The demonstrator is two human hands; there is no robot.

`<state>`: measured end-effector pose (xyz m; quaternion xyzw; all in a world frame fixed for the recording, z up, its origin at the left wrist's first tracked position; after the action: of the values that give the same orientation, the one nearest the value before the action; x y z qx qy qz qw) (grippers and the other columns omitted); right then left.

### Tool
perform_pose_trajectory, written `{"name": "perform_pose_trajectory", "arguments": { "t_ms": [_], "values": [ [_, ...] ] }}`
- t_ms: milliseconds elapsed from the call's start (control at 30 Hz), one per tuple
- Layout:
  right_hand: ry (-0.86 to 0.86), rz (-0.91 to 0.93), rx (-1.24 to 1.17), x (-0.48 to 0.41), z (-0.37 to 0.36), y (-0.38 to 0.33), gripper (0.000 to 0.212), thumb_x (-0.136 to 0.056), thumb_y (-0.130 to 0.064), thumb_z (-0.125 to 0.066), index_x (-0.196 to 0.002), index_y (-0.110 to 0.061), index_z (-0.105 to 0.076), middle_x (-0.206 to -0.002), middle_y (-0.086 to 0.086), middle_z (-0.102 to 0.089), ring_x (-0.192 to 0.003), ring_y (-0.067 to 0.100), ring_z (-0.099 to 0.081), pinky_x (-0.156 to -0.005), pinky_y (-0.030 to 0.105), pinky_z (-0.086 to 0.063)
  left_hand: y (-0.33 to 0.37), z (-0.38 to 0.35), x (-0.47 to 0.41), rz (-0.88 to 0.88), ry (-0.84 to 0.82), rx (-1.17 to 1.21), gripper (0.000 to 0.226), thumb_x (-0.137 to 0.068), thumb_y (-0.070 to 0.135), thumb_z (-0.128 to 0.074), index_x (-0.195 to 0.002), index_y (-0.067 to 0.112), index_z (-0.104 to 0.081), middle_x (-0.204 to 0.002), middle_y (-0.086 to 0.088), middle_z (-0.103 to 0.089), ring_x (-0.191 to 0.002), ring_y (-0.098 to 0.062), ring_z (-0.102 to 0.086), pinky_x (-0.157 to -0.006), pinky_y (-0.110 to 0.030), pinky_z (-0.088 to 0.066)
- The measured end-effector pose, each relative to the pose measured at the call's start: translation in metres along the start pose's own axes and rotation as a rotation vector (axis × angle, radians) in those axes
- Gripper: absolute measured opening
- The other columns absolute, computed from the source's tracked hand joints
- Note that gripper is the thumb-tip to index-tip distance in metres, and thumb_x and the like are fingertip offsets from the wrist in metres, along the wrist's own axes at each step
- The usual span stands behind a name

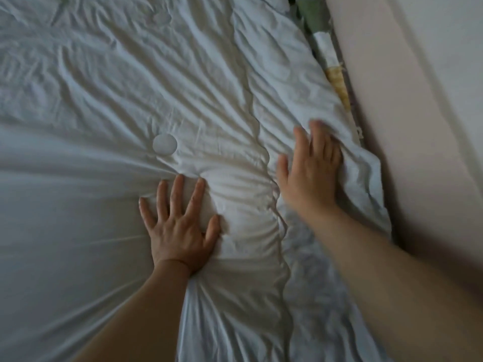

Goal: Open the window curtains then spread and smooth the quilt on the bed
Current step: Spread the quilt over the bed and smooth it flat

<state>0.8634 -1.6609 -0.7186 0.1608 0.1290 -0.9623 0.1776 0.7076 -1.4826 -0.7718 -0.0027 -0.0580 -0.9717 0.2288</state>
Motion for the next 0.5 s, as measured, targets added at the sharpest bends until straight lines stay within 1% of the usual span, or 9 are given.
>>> {"name": "perform_pose_trajectory", "arguments": {
  "t_ms": [33, 100, 167, 233, 367, 400, 433, 500],
  "values": [
    [-0.001, -0.029, 0.021, -0.025, -0.001, 0.001, 0.045, -0.087, -0.03, -0.05, -0.125, -0.007, -0.051, -0.145, 0.023, -0.038, -0.133, 0.038, -0.037, -0.109, 0.047, -0.025, 0.0, 0.0, 0.0, 0.003, -0.005, 0.003, 0.075, -0.077, 0.065, -0.033, -0.148, 0.039, -0.027, -0.157, -0.002, -0.022, -0.145, -0.031, -0.016, -0.113, -0.063, -0.008],
    [-0.07, -0.099, 0.07, -0.072, -0.005, 0.007, 0.034, -0.091, -0.026, -0.046, -0.118, -0.005, -0.052, -0.144, 0.025, -0.036, -0.133, 0.039, -0.035, -0.111, 0.046, -0.024, -0.001, 0.001, -0.001, 0.01, -0.009, 0.01, 0.075, -0.077, 0.065, -0.034, -0.147, 0.04, -0.027, -0.157, -0.001, -0.022, -0.146, -0.03, -0.016, -0.113, -0.062, -0.007],
    [-0.163, -0.14, 0.09, -0.106, -0.007, 0.015, 0.033, -0.093, -0.023, -0.039, -0.116, -0.001, -0.05, -0.134, 0.026, -0.045, -0.125, 0.039, -0.042, -0.106, 0.045, -0.032, -0.002, 0.0, -0.001, 0.02, -0.013, 0.016, 0.076, -0.076, 0.065, -0.035, -0.147, 0.04, -0.027, -0.157, -0.001, -0.023, -0.145, -0.03, -0.016, -0.114, -0.061, -0.007],
    [-0.261, -0.185, 0.028, -0.125, -0.008, 0.021, 0.037, -0.095, -0.023, -0.039, -0.123, 0.001, -0.045, -0.129, 0.025, -0.05, -0.12, 0.039, -0.047, -0.101, 0.044, -0.037, -0.002, 0.0, -0.001, 0.025, -0.018, 0.024, 0.076, -0.076, 0.065, -0.035, -0.147, 0.04, -0.026, -0.157, -0.001, -0.023, -0.145, -0.03, -0.017, -0.113, -0.062, -0.007],
    [-0.411, -0.299, -0.104, -0.136, -0.005, 0.028, 0.062, -0.086, -0.034, -0.06, -0.135, -0.005, -0.034, -0.129, 0.016, -0.051, -0.119, 0.037, -0.05, -0.094, 0.044, -0.043, -0.003, 0.0, -0.003, 0.026, -0.035, 0.024, 0.076, -0.075, 0.064, -0.036, -0.147, 0.04, -0.027, -0.157, -0.001, -0.023, -0.145, -0.03, -0.017, -0.113, -0.062, -0.008],
    [-0.423, -0.291, -0.086, -0.136, -0.003, 0.027, 0.063, -0.085, -0.032, -0.062, -0.134, -0.007, -0.034, -0.127, 0.015, -0.053, -0.116, 0.037, -0.051, -0.091, 0.043, -0.043, -0.003, 0.001, -0.003, 0.025, -0.038, 0.025, 0.076, -0.075, 0.064, -0.036, -0.147, 0.04, -0.027, -0.157, -0.001, -0.023, -0.145, -0.03, -0.017, -0.113, -0.062, -0.008],
    [-0.418, -0.252, -0.055, -0.135, -0.002, 0.024, 0.056, -0.085, -0.027, -0.061, -0.131, -0.008, -0.037, -0.124, 0.014, -0.054, -0.113, 0.037, -0.053, -0.086, 0.041, -0.044, -0.003, 0.001, -0.004, 0.024, -0.041, 0.029, 0.076, -0.075, 0.064, -0.036, -0.147, 0.04, -0.028, -0.157, -0.001, -0.024, -0.145, -0.03, -0.018, -0.113, -0.062, -0.008],
    [-0.347, -0.13, 0.005, -0.138, 0.005, 0.013, 0.034, -0.086, -0.01, -0.052, -0.119, -0.009, -0.044, -0.116, 0.016, -0.056, -0.103, 0.037, -0.055, -0.079, 0.039, -0.043, -0.003, 0.001, -0.004, 0.024, -0.04, 0.039, 0.077, -0.074, 0.063, -0.037, -0.147, 0.039, -0.029, -0.156, -0.002, -0.025, -0.144, -0.031, -0.019, -0.112, -0.062, -0.008]
  ]
}}
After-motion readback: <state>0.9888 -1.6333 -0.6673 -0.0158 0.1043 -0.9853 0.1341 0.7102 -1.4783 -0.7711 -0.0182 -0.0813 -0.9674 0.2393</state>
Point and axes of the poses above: each hand's wrist, its own x-axis away from the middle knuckle, its own z-axis out of the back of the hand, y = z × x, the point moved 4 cm from there along -x, towards the middle knuckle
